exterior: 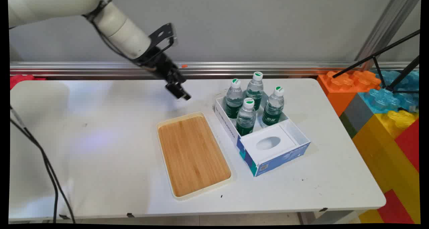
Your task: Pick up the green bottle from the white box
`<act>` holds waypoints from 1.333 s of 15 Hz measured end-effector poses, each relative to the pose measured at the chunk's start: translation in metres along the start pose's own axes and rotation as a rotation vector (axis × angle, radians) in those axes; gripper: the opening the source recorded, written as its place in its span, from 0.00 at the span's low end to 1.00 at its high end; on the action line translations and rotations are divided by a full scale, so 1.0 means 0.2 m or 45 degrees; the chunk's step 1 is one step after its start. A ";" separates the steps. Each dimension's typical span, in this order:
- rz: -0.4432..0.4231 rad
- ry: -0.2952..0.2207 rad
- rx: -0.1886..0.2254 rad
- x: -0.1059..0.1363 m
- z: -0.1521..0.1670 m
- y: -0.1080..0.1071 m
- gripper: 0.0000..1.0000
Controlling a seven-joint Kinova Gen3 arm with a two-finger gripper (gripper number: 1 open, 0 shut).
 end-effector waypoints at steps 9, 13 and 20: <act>0.310 0.189 -0.147 0.20 0.17 -0.11 1.00; 0.412 0.247 -0.194 0.21 0.27 -0.13 1.00; 0.467 0.335 -0.246 0.22 0.43 -0.15 1.00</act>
